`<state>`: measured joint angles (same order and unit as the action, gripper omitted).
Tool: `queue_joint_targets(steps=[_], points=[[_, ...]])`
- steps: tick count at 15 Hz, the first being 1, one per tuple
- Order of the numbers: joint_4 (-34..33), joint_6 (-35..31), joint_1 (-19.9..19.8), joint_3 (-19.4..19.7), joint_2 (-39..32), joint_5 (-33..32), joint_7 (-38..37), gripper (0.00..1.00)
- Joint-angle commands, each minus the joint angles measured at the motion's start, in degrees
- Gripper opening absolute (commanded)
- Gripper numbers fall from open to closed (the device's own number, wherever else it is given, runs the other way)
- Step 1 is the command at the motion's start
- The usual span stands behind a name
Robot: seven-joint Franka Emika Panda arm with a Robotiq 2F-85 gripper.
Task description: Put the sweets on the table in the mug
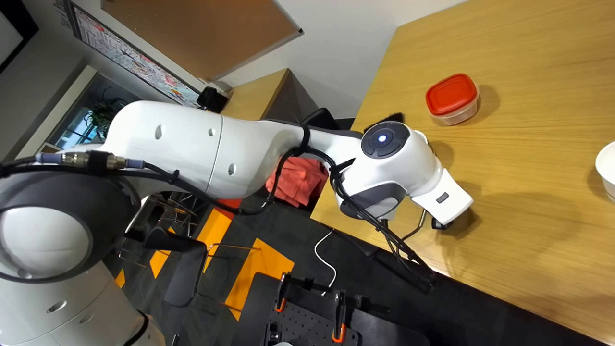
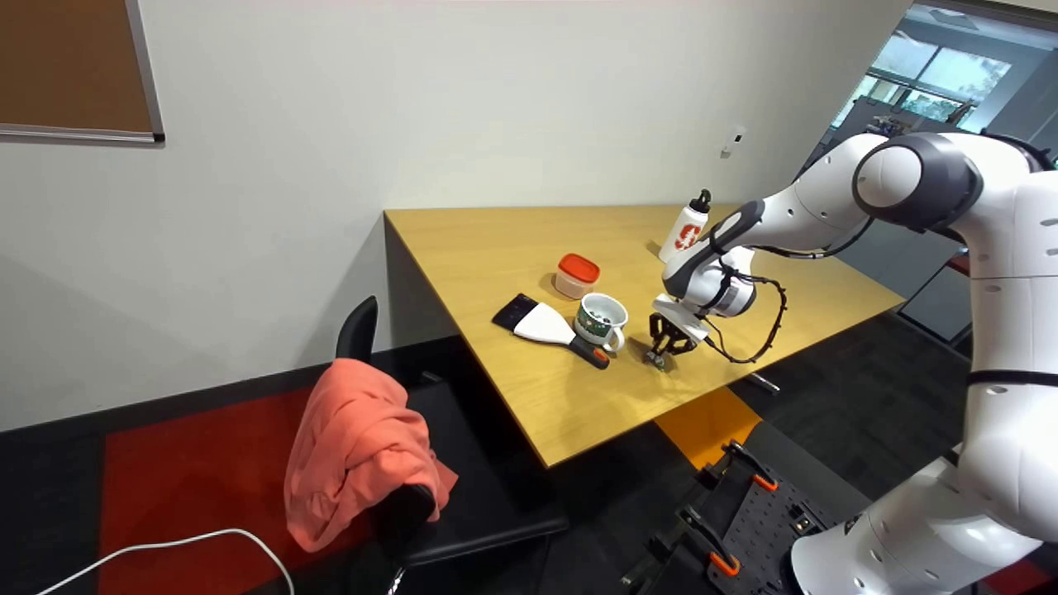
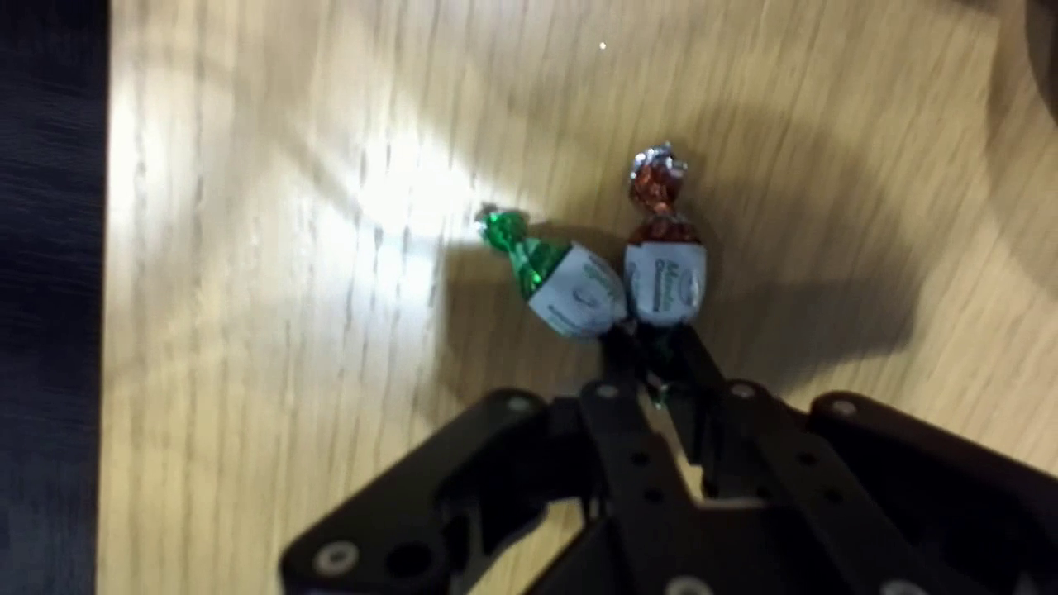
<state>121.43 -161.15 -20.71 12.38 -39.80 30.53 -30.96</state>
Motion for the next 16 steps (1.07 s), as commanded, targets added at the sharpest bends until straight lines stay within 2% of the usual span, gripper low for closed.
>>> queue_joint_targets(steps=[1, 5, 8, 13, 14, 16], points=[[-1.39, 2.66, 0.09, 0.03, -0.75, 0.64, -0.34, 0.0], [1.22, 2.48, 1.12, 0.78, 2.24, 0.34, -0.39, 0.0], [5.69, 0.65, 3.5, 1.92, 7.57, -0.33, -0.47, 0.0], [12.15, -0.97, 14.77, 11.62, 15.78, -9.75, -6.72, 0.0], [13.12, -2.18, 16.34, 12.79, 17.45, -11.44, -8.04, 0.0], [14.56, -5.89, 17.05, 12.18, 20.5, -11.69, -9.18, 0.0]])
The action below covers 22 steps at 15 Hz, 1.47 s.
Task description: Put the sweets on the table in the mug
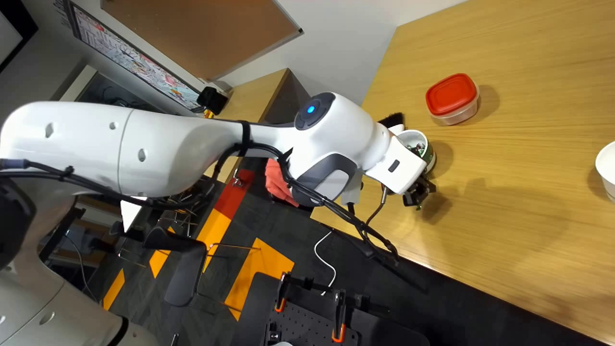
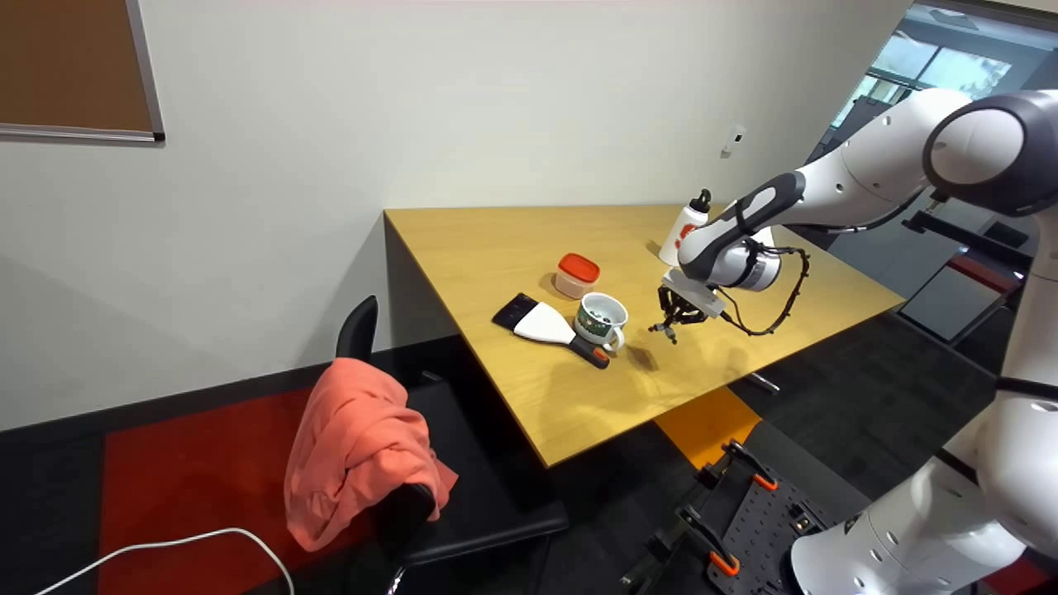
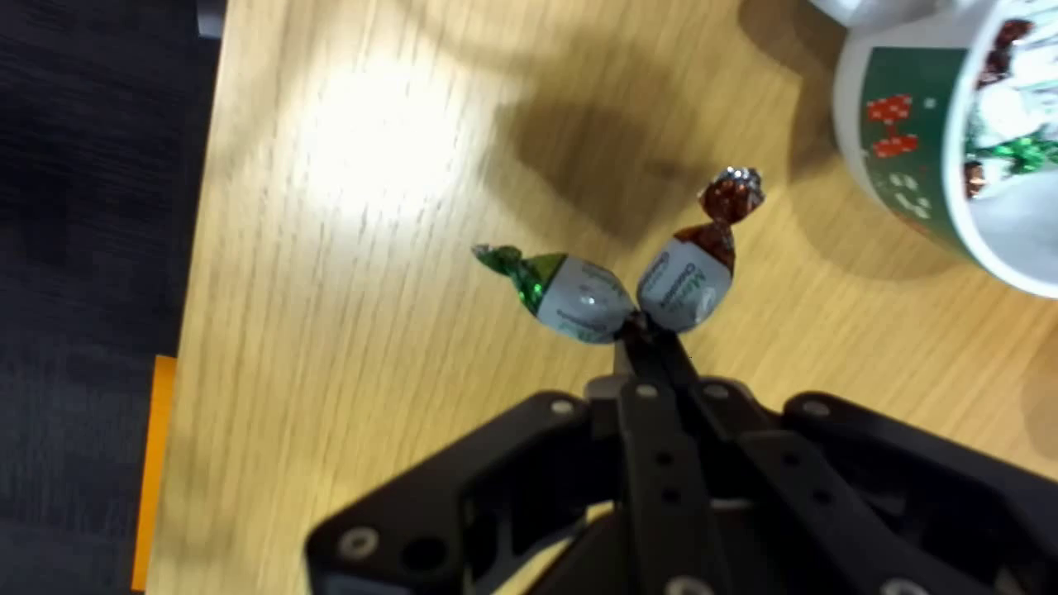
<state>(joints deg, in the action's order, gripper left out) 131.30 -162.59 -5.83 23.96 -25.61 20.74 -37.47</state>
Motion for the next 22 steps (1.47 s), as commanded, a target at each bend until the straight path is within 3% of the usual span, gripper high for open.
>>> queue_joint_targets(steps=[1, 4, 9, 13, 22], points=[[5.11, -7.15, 1.81, -0.71, 7.23, -0.67, -2.65, 0.0], [5.24, -14.13, 0.74, -4.36, 8.38, 1.94, -1.86, 0.0], [2.72, -20.4, 0.61, -8.72, 5.79, 5.23, -1.91, 0.0], [-0.04, -23.18, 5.41, -5.04, 1.15, 4.66, -3.92, 0.0], [-6.61, -20.67, 13.1, 1.33, -7.68, 4.85, -7.37, 0.0]])
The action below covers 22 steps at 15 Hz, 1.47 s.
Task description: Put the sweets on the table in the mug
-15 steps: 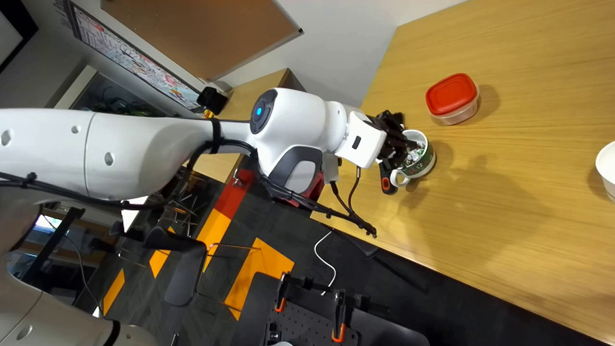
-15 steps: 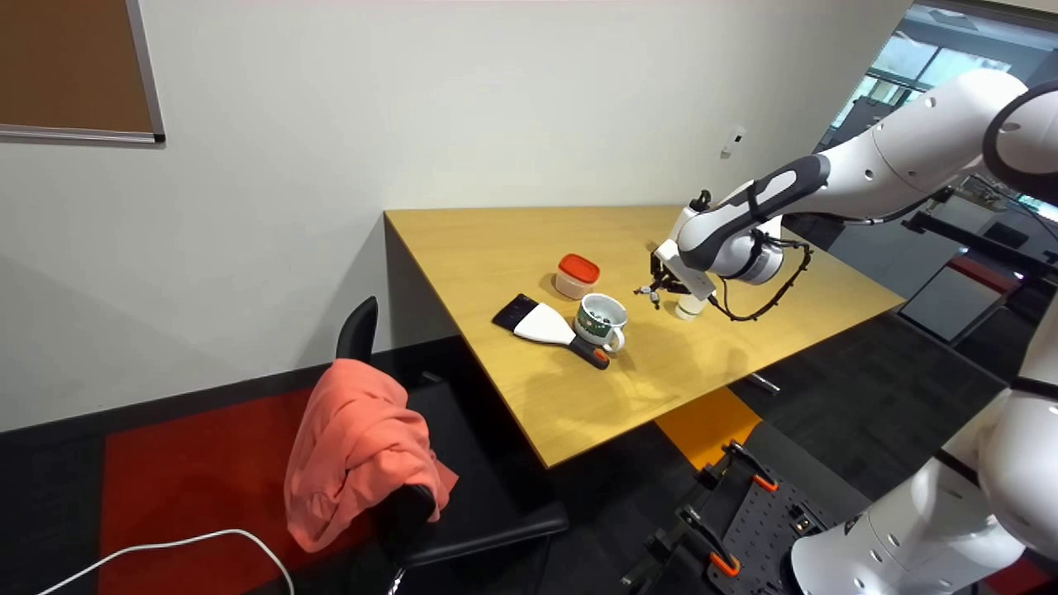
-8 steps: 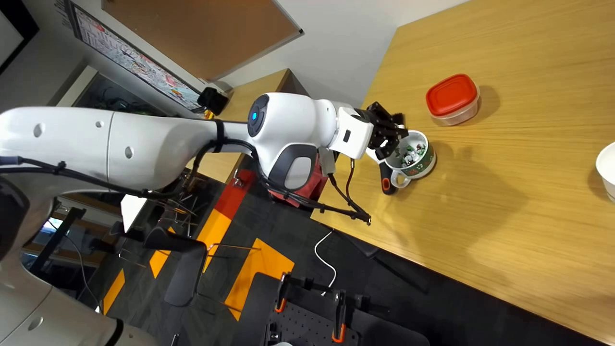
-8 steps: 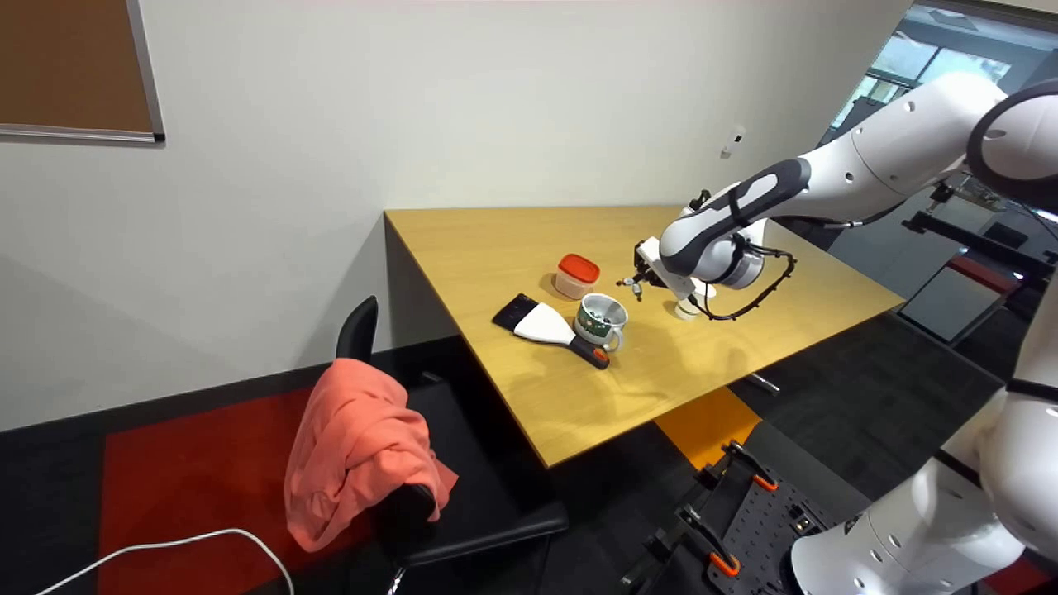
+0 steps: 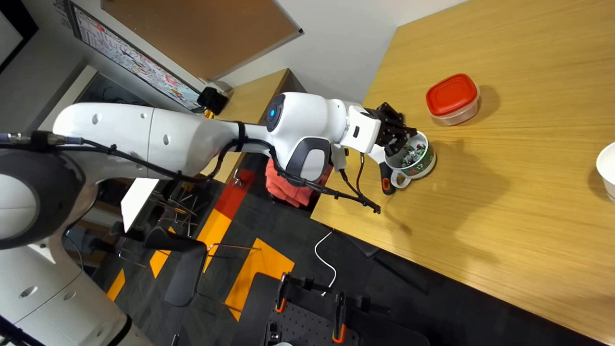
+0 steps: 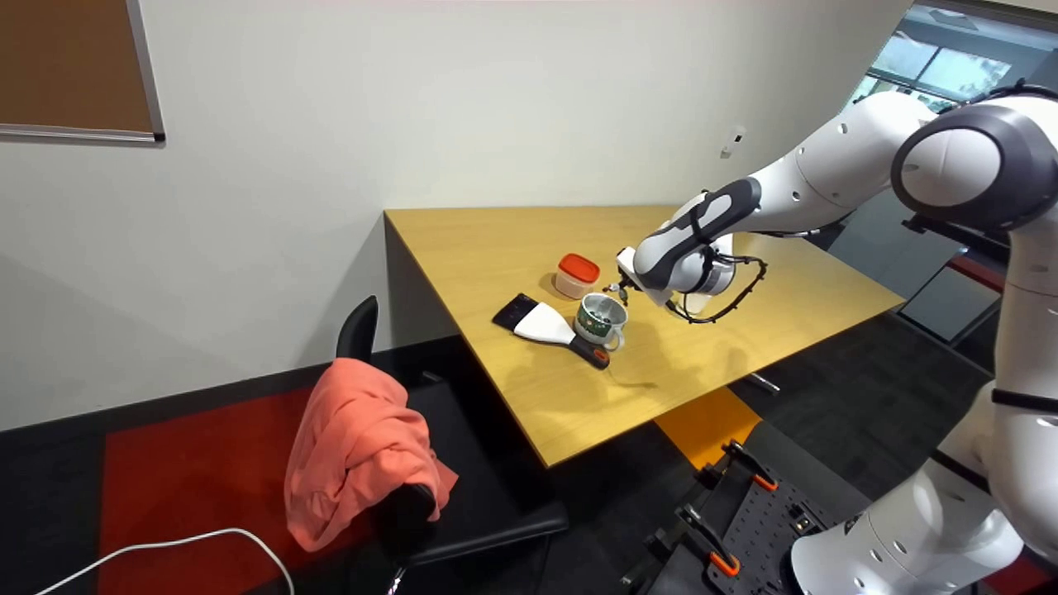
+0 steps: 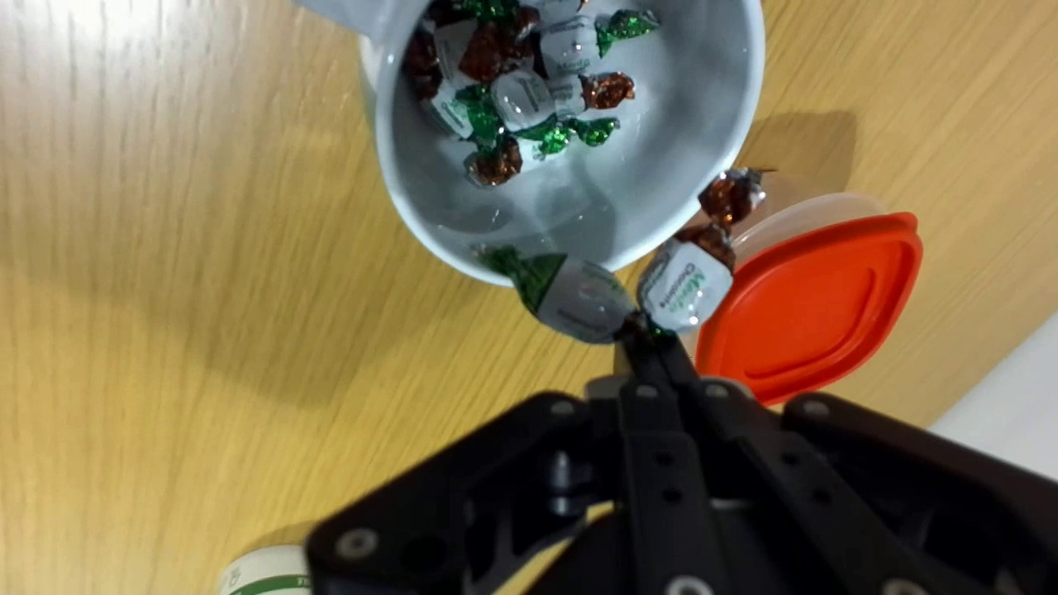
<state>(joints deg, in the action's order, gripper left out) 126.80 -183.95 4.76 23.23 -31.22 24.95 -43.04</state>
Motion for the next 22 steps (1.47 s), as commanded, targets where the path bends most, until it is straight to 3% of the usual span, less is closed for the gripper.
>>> queue_joint_targets(steps=[1, 3, 4, 5, 11, 15, 19, 22], points=[[-2.29, 0.78, 2.87, 2.24, -2.45, 0.6, -1.78, 0.0], [-2.2, 1.12, 3.35, 2.42, -2.74, 0.63, -1.6, 0.0], [-1.81, 1.5, 3.34, 2.28, -2.49, 0.56, -1.36, 0.27], [-1.4, 1.48, 3.13, 1.9, -2.19, 0.48, -1.08, 0.28], [0.99, 1.35, 1.68, 0.17, 0.5, 0.34, -0.06, 0.72], [3.37, 3.23, 2.44, 1.21, 3.13, 0.16, 0.16, 0.99], [6.07, 6.22, 4.41, 4.02, 6.25, -0.87, 0.62, 1.0], [7.26, 10.4, 8.49, 9.72, 7.69, -3.9, 0.59, 1.0]])
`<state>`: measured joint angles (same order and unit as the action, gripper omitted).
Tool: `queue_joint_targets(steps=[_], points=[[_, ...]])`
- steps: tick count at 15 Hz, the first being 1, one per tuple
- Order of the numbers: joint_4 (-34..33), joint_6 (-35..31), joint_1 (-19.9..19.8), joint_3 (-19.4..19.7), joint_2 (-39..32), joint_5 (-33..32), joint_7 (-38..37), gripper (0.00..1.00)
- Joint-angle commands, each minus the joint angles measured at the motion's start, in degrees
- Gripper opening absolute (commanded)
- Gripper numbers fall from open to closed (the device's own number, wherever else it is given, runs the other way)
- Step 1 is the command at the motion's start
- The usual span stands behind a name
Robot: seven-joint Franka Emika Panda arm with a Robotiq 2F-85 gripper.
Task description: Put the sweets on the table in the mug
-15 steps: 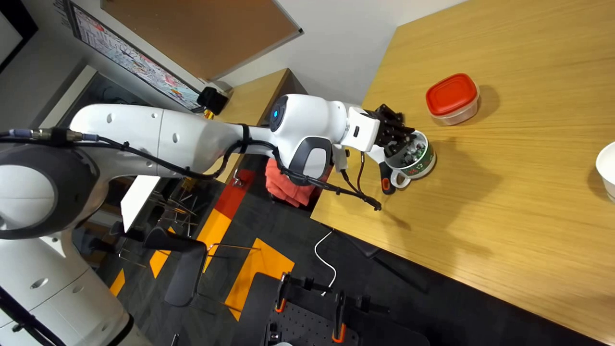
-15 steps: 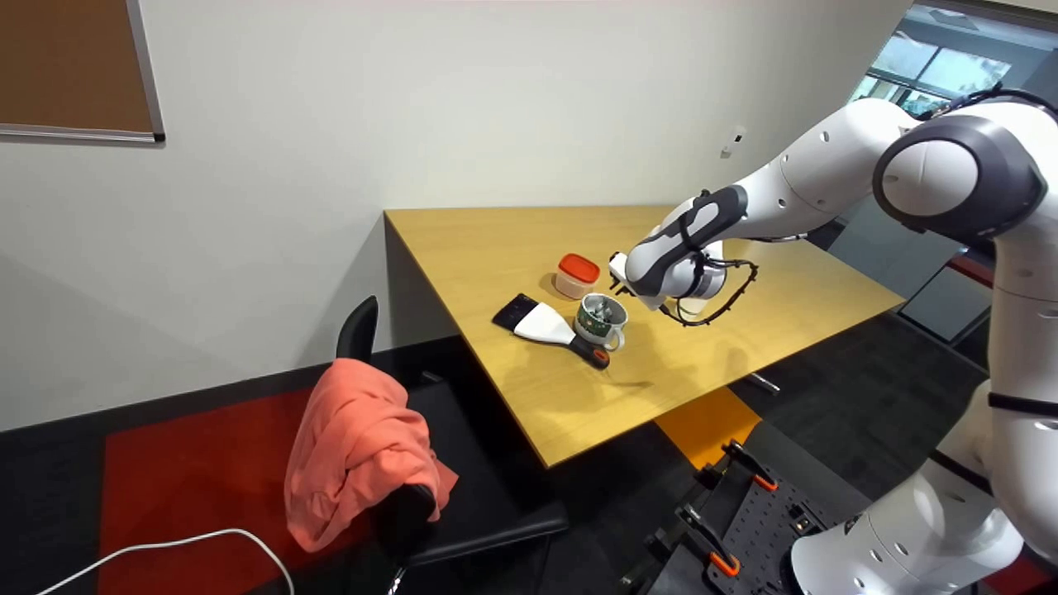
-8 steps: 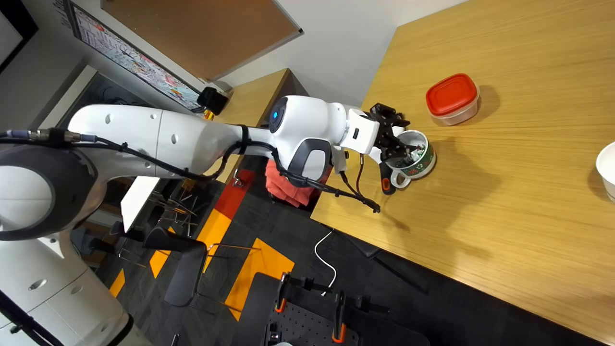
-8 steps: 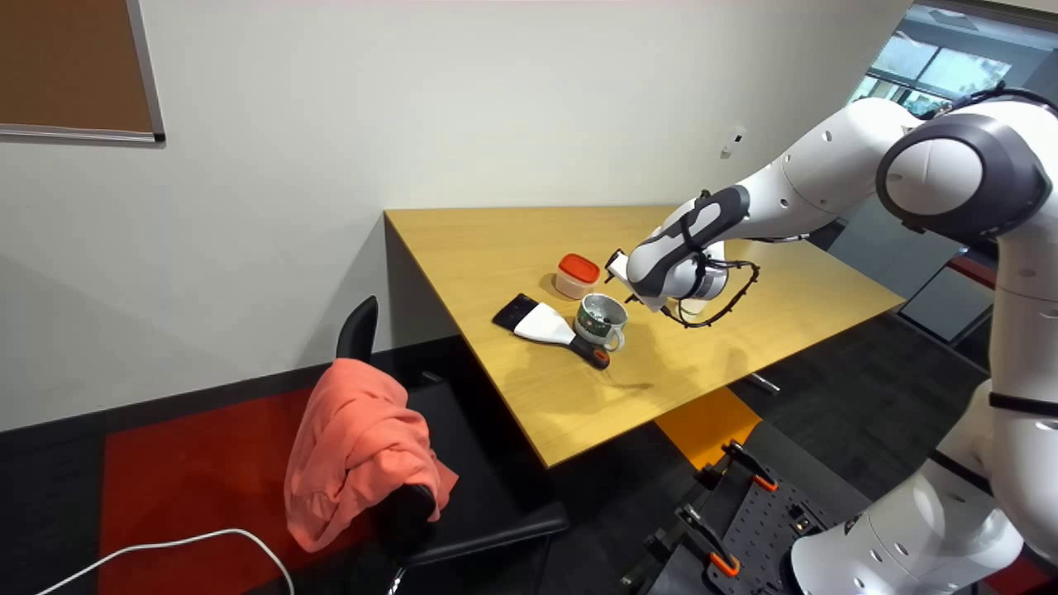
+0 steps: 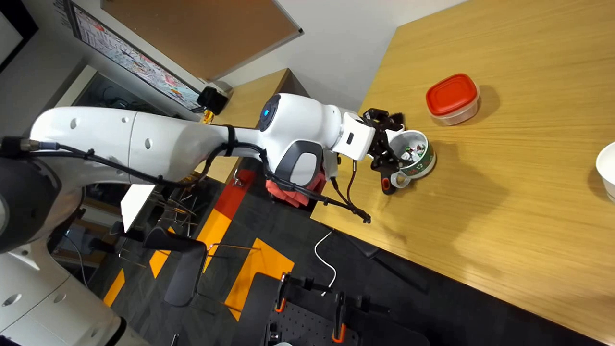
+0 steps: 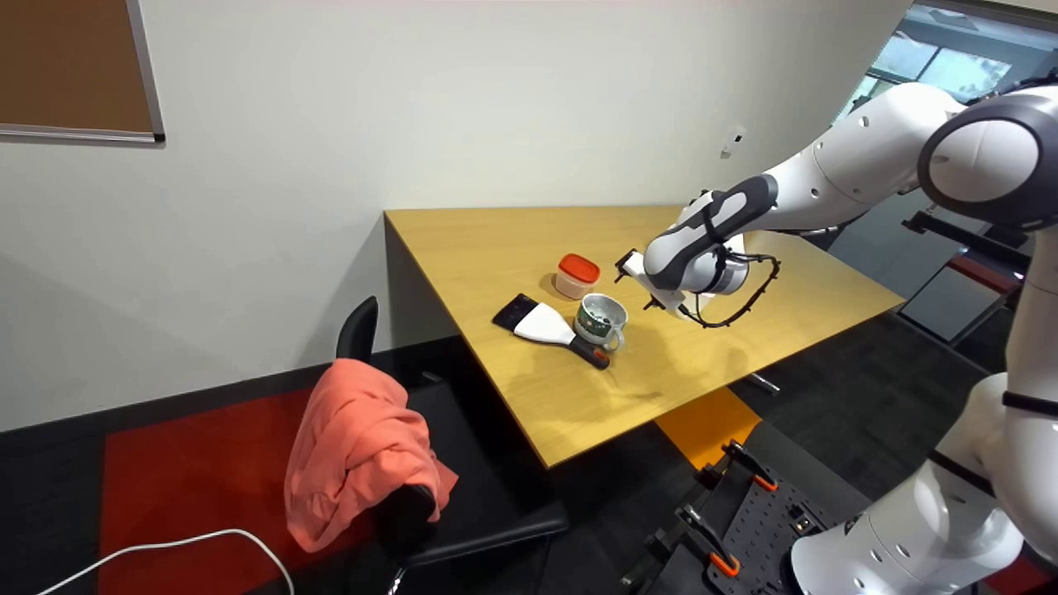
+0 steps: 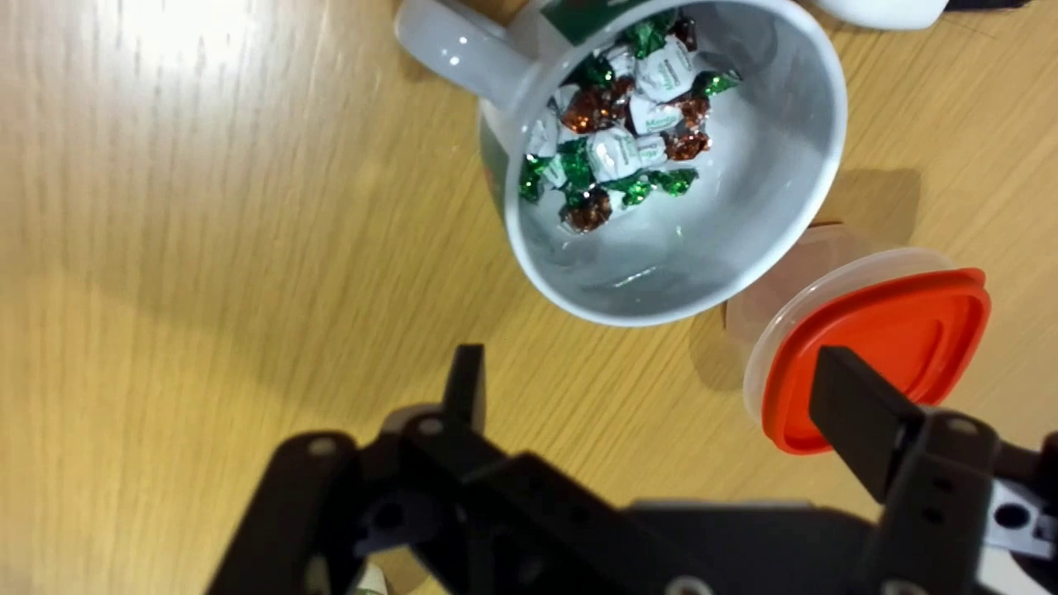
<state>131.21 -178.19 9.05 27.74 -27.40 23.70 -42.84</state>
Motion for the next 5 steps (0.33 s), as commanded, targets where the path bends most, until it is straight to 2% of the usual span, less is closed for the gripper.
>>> queue_joint_targets(steps=[1, 5], points=[[3.09, 5.97, 5.44, 7.02, 4.21, -4.03, 0.27, 1.0], [3.78, 9.17, 11.28, 13.88, 4.7, -8.16, -0.79, 1.0]])
